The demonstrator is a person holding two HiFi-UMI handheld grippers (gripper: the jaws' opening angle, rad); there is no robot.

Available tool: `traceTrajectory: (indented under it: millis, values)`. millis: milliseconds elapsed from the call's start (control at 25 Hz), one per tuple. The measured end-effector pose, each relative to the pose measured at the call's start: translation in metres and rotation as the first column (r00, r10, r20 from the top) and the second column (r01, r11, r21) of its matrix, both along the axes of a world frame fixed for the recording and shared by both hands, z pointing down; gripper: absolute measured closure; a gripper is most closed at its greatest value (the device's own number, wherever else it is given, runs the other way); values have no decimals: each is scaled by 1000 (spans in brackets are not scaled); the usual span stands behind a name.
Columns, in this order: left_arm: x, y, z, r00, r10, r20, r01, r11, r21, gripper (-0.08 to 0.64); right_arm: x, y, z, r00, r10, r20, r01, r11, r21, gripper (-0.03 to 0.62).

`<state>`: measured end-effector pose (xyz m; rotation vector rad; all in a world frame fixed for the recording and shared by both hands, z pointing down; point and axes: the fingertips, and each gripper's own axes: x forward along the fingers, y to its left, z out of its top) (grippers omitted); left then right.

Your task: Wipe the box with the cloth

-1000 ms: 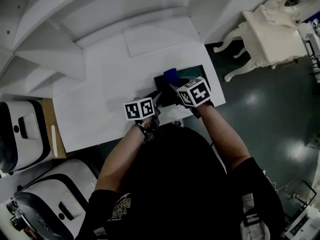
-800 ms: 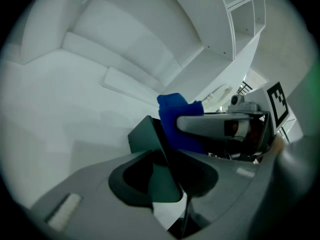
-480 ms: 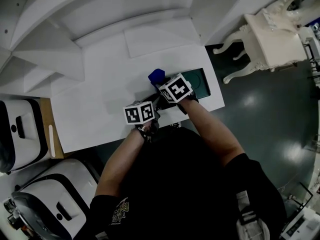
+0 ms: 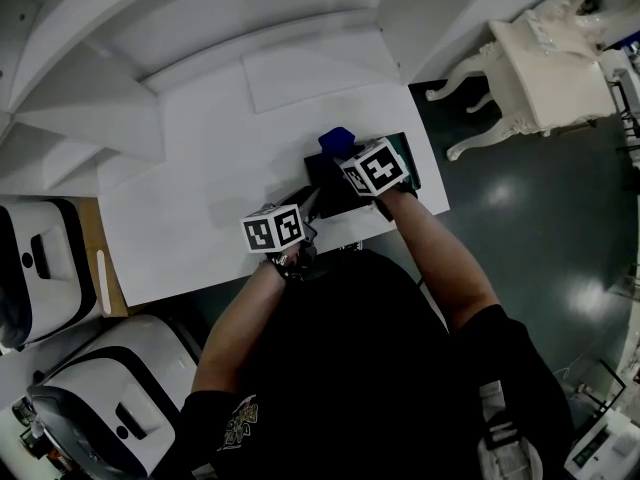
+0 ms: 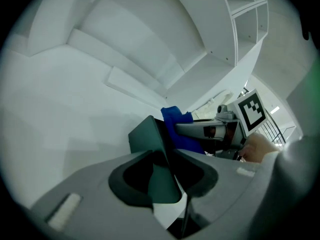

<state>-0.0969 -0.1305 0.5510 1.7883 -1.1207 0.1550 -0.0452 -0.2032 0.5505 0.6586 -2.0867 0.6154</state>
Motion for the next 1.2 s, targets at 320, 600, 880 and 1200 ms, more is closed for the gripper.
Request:
traceTrajectory:
  millis: [320, 600, 880, 1200]
  values:
    - [1, -1, 0, 1000, -4, -21, 4, 1000, -1, 437, 76, -26, 3, 991, 128, -41, -128, 992, 1, 502]
    - [2, 0, 3, 1000, -1, -29, 1, 1000, -8, 437, 119, -39, 2, 984, 157, -83, -157, 988, 10, 502]
    - [-1, 1, 7, 1000, -6, -21, 6, 1000, -20, 437, 135, -43, 1, 987, 149, -65, -150, 989, -4, 502]
    - [0, 0, 1, 1000, -17, -14, 17, 1000, -15, 437, 132, -43, 2, 984, 172, -47, -171, 985, 28, 500]
